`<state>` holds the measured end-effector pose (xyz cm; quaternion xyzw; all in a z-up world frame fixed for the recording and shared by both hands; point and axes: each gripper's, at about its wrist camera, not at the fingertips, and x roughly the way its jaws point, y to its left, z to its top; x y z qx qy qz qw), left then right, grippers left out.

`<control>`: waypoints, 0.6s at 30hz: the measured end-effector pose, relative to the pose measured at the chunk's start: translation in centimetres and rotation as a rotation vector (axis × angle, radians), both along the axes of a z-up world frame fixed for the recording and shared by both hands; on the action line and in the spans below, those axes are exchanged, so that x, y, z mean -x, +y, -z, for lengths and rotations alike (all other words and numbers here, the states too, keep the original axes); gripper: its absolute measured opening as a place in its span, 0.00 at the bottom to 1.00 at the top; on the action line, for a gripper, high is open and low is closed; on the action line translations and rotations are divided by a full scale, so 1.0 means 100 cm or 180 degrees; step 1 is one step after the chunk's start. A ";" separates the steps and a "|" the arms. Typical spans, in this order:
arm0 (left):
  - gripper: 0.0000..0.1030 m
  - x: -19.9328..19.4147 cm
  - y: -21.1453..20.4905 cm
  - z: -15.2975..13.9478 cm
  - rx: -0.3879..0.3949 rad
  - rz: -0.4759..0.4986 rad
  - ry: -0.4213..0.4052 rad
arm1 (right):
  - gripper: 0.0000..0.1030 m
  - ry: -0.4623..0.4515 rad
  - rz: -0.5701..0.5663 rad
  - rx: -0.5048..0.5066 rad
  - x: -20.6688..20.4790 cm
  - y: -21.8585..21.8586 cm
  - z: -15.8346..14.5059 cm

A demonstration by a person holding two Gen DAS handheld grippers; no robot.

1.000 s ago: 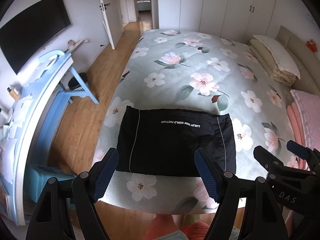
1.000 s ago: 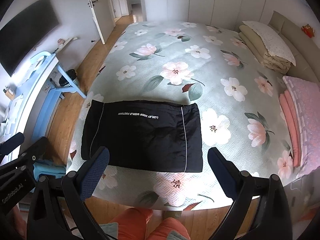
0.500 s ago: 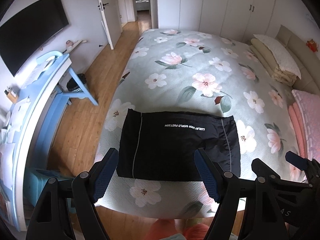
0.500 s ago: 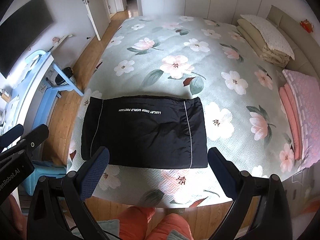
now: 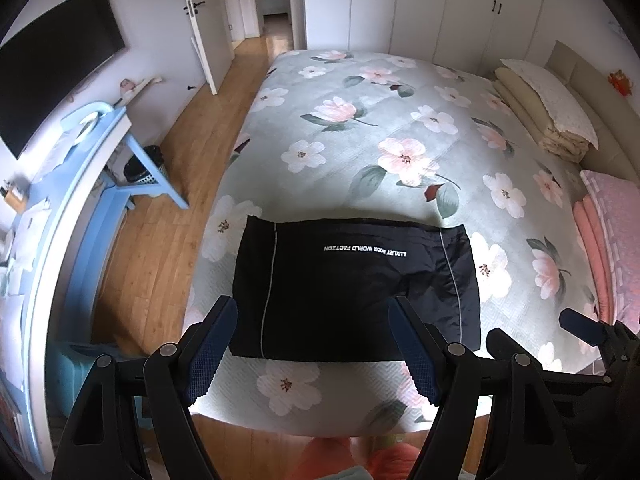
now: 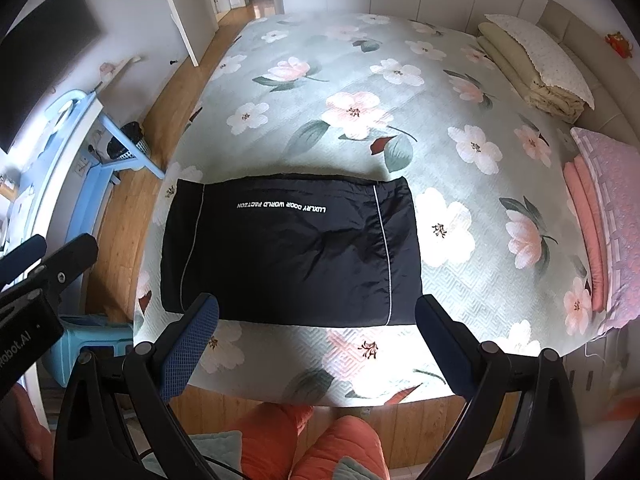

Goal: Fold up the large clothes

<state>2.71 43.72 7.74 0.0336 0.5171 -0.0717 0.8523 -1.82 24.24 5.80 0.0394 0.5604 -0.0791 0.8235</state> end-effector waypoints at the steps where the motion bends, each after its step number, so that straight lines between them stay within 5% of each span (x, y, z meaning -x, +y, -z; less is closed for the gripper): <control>1: 0.77 -0.001 0.000 0.001 -0.0004 0.0010 -0.0002 | 0.96 0.0009 0.0009 -0.0003 0.000 0.000 0.001; 18: 0.77 -0.019 0.003 0.010 -0.0070 0.0072 0.0041 | 0.96 0.0073 0.0109 -0.0048 -0.002 0.000 0.010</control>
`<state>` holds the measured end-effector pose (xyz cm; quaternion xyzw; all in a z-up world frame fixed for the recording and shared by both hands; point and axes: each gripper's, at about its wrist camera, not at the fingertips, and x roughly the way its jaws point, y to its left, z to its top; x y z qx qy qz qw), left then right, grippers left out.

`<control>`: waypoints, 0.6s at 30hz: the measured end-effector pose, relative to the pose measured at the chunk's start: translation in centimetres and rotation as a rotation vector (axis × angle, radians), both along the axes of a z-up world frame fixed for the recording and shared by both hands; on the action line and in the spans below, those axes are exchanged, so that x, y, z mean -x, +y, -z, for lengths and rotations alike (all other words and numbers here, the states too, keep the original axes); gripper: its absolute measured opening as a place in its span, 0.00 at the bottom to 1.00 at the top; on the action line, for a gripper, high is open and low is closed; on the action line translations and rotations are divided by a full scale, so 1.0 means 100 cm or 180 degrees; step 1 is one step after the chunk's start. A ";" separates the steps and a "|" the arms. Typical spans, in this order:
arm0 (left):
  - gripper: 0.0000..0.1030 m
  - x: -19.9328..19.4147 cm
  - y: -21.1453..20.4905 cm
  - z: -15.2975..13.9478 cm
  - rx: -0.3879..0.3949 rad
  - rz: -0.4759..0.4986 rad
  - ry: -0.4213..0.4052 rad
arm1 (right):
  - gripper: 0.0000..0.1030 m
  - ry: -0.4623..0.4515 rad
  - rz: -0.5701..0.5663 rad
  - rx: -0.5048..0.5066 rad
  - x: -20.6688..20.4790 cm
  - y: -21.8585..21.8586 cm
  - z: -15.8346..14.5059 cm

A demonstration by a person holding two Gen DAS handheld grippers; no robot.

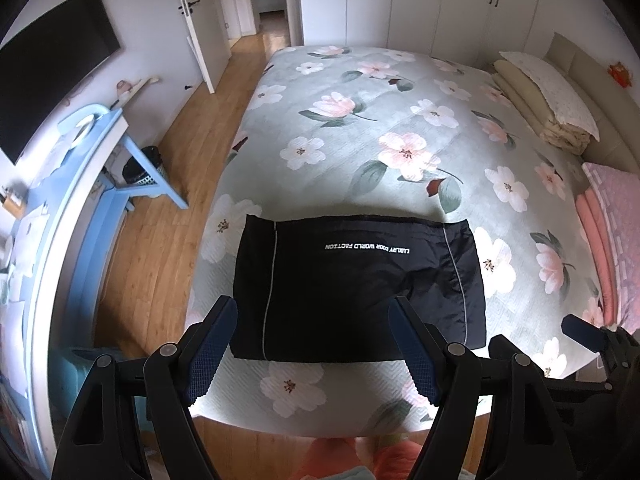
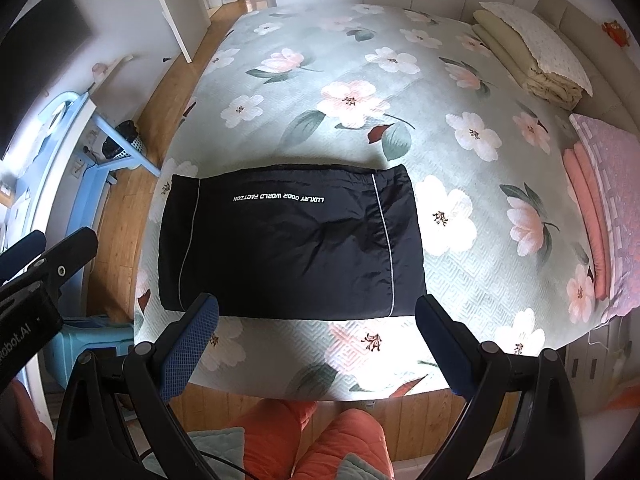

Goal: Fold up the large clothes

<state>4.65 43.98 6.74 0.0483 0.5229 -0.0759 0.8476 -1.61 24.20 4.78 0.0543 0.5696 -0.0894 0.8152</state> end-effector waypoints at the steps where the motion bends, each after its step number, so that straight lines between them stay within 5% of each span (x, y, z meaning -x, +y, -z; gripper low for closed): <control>1: 0.77 -0.002 0.001 0.000 -0.0008 0.0004 0.0003 | 0.96 -0.0002 0.0006 0.0015 0.000 0.000 0.000; 18: 0.77 -0.008 0.006 0.008 -0.0085 -0.0032 0.0030 | 0.96 0.0036 -0.0018 0.0030 -0.004 0.004 0.005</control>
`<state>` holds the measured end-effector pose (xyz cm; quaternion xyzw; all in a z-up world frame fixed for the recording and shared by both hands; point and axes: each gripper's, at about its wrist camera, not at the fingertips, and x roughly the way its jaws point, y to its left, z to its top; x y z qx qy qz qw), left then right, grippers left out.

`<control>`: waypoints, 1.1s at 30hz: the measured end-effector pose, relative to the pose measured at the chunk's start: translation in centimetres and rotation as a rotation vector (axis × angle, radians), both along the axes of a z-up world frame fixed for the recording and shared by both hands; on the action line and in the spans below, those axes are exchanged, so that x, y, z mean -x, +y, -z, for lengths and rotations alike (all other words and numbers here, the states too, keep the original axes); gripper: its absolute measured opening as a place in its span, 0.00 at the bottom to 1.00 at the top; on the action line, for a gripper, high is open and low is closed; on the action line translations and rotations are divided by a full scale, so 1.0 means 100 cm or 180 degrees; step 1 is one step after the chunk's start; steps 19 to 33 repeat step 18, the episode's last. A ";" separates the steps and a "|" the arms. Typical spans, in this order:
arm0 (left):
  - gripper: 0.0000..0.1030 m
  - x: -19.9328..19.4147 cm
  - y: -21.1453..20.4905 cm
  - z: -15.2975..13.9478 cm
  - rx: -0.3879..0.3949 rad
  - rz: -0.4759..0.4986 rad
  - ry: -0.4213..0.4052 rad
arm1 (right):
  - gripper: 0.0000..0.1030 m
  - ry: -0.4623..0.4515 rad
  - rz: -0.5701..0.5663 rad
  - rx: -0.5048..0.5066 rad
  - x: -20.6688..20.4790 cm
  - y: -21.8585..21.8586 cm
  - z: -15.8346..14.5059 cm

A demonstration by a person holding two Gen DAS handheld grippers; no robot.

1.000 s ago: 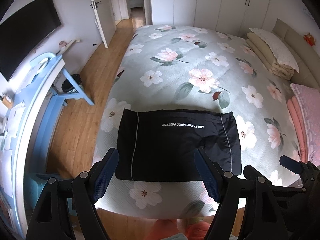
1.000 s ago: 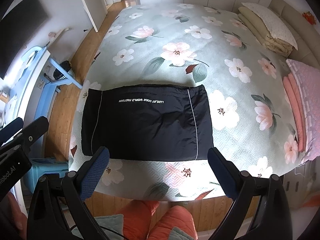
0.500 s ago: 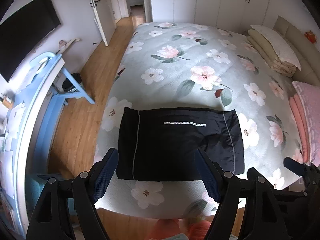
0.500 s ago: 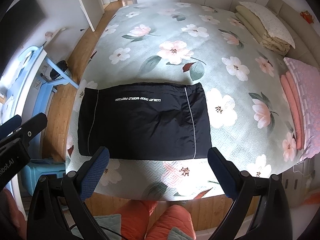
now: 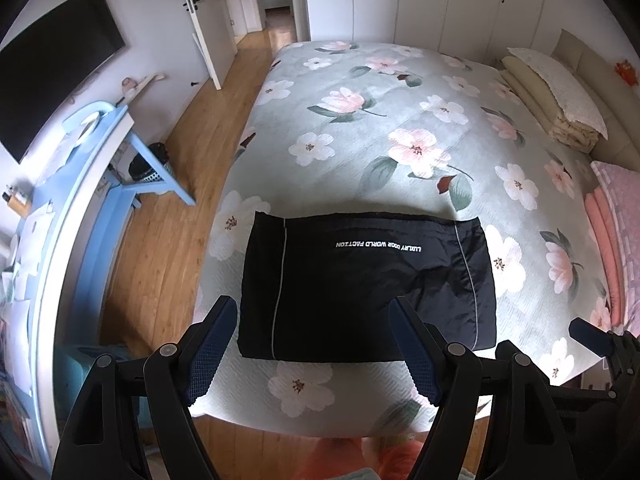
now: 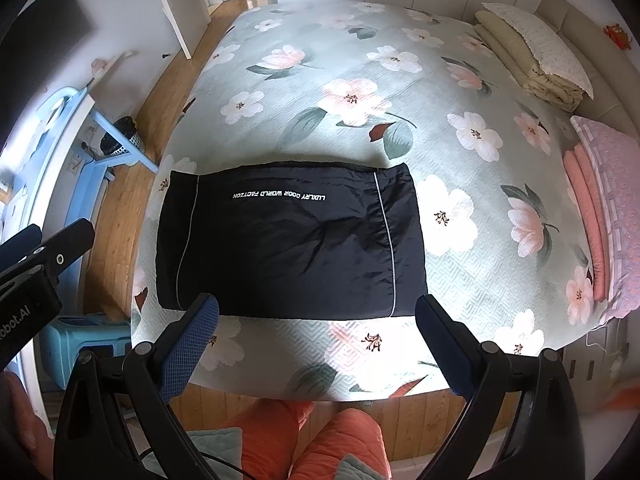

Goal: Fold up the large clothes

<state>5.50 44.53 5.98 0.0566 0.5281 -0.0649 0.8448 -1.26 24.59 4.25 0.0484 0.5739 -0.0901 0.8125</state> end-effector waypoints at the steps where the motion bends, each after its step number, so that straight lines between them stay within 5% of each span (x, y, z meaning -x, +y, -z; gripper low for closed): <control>1: 0.77 0.000 0.000 0.001 0.0000 0.0002 0.0005 | 0.96 0.0005 -0.0001 0.0000 0.000 0.001 0.001; 33: 0.77 -0.011 0.006 0.007 -0.0145 -0.0011 -0.0065 | 0.96 0.0018 0.0015 -0.0088 0.001 0.002 0.006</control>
